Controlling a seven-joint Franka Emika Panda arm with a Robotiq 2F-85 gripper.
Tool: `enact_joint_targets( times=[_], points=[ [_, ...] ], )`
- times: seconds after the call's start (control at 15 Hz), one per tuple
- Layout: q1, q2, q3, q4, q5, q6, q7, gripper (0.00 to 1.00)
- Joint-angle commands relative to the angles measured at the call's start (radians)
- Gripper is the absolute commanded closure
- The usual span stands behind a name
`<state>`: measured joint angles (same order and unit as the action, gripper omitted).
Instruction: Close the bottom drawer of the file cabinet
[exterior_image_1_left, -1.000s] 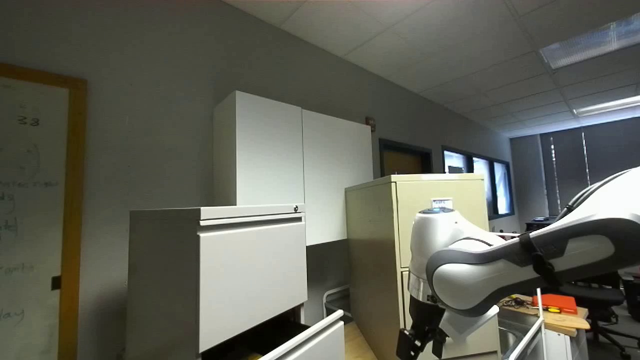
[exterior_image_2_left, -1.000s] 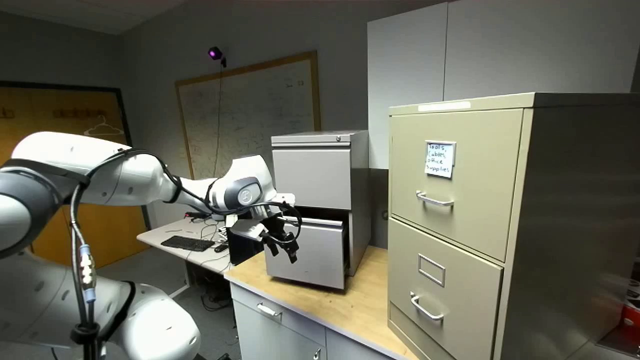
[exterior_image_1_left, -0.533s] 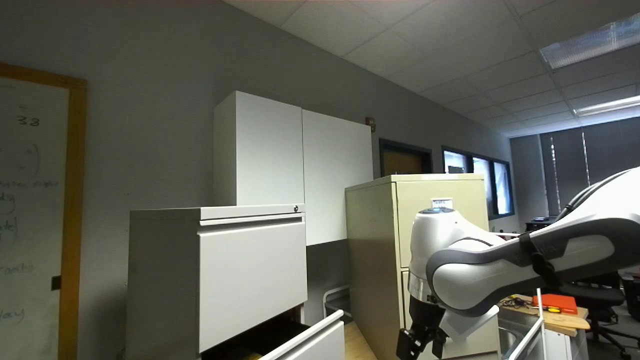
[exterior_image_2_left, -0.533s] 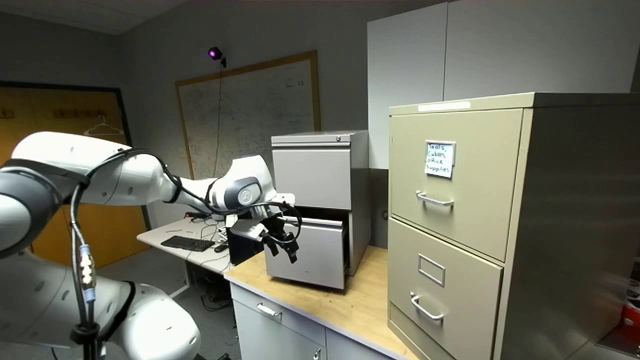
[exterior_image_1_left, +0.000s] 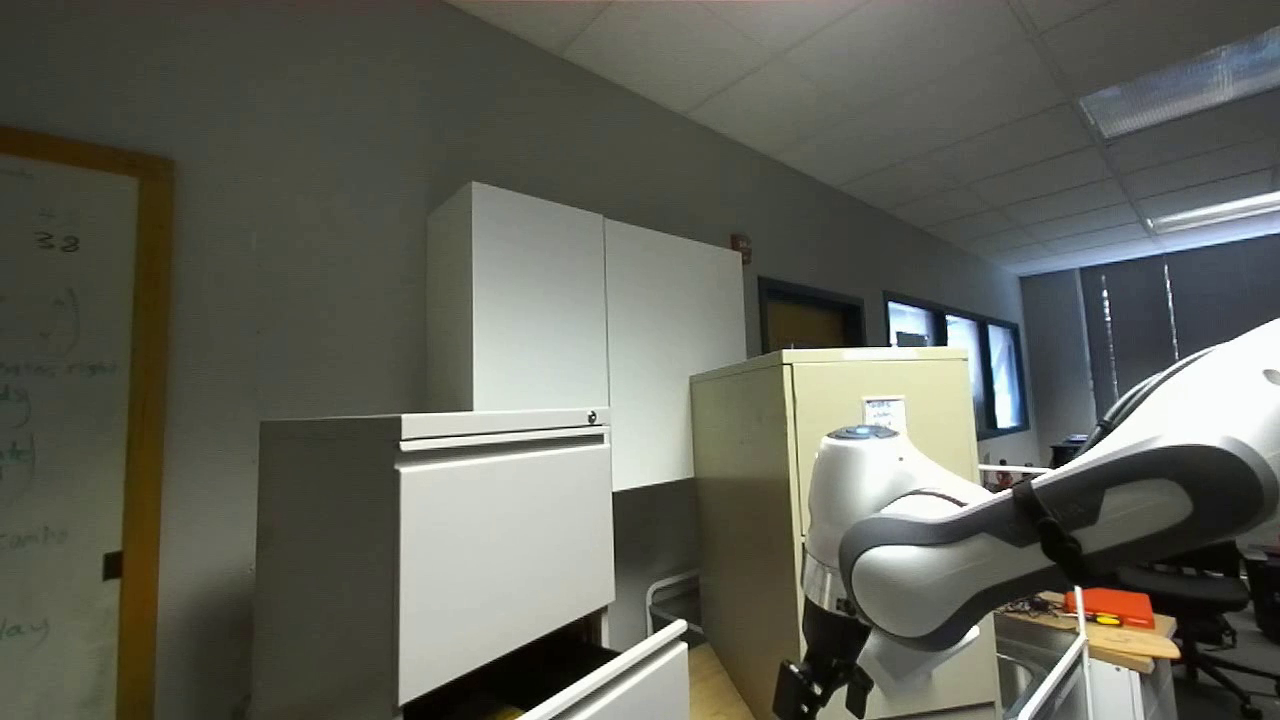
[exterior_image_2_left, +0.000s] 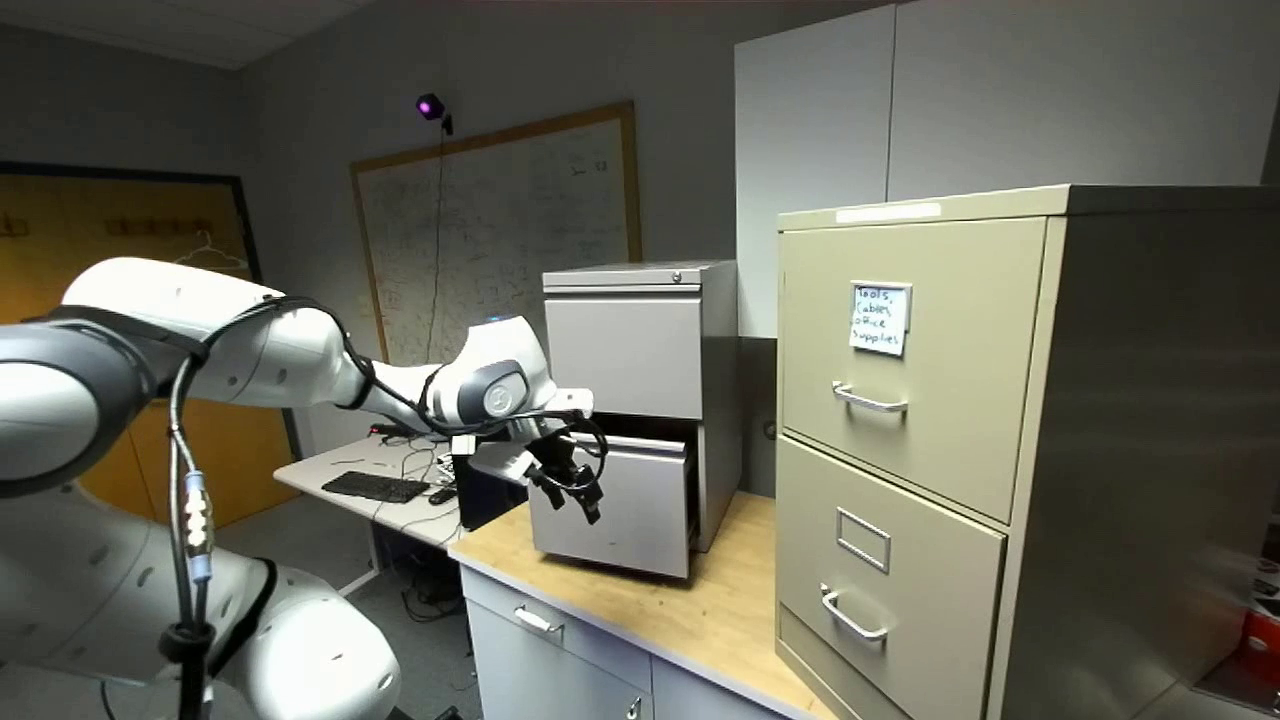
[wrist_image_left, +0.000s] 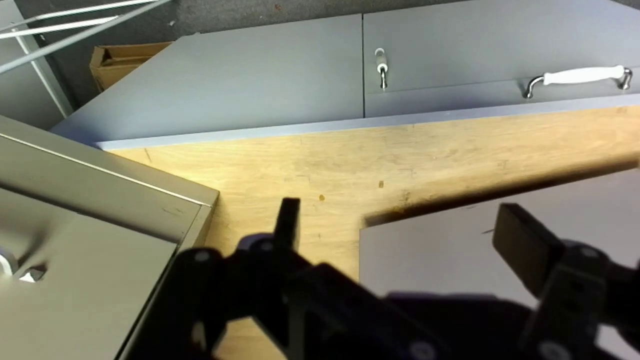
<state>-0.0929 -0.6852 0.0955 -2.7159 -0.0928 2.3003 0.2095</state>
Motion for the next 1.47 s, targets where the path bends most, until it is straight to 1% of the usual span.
enact_joint_targets(
  times=[0.0, 0.07, 0.13, 0.2, 0.27, 0.4, 0.47, 0.73, 0.8, 1.0, 1.33, 1.4],
  points=[
    [-0.043, 0.132, 0.040, 0.057, -0.026, 0.115, 0.104, 0.25],
    [-0.056, 0.168, 0.048, 0.070, -0.028, 0.148, 0.133, 0.30],
    [-0.070, 0.207, 0.054, 0.085, -0.029, 0.181, 0.161, 0.31],
    [-0.085, 0.240, 0.063, 0.099, -0.035, 0.211, 0.192, 0.37],
    [-0.098, 0.276, 0.070, 0.117, -0.040, 0.236, 0.223, 0.47],
    [-0.113, 0.347, 0.075, 0.163, -0.035, 0.280, 0.285, 0.61],
    [-0.112, 0.380, 0.073, 0.190, -0.026, 0.294, 0.310, 0.70],
    [-0.080, 0.505, 0.065, 0.317, -0.003, 0.318, 0.408, 0.98],
    [-0.067, 0.535, 0.064, 0.350, -0.005, 0.324, 0.433, 1.00],
    [-0.027, 0.642, 0.055, 0.454, -0.033, 0.339, 0.504, 1.00],
    [0.068, 0.832, 0.010, 0.613, 0.023, 0.351, 0.523, 1.00],
    [0.082, 0.854, 0.001, 0.630, 0.040, 0.344, 0.520, 1.00]
  ],
)
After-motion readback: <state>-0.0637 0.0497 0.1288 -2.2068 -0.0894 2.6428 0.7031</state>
